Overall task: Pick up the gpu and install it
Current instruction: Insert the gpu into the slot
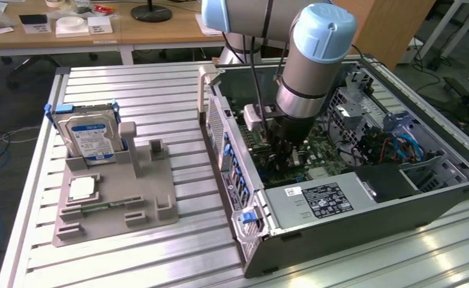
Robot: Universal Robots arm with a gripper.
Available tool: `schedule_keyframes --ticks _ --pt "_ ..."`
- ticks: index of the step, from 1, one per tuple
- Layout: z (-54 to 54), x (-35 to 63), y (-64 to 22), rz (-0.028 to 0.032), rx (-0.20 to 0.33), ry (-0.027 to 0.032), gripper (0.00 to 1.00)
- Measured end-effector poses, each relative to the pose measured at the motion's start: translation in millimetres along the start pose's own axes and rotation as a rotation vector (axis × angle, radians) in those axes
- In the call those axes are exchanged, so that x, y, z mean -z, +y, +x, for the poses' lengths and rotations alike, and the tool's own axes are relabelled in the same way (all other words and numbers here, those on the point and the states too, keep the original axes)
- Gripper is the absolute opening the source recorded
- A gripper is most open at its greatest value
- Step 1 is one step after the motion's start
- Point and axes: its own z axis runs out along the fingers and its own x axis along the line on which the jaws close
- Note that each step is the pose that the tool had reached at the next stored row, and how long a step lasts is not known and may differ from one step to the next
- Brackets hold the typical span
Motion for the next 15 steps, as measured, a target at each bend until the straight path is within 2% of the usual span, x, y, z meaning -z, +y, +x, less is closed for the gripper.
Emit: schedule_keyframes --ticks 11,13,14,15 --pt "-0.1 -0.8 0.1 0.0006 0.000 -0.0011 0.28" --pt "-0.4 -1.5 0.0 0.0016 0.000 -0.0046 0.29" --pt "-0.4 -0.4 0.0 0.0014 0.000 -0.0029 0.29" --pt "-0.2 1.1 0.1 0.0007 0.000 -0.0011 0.35"
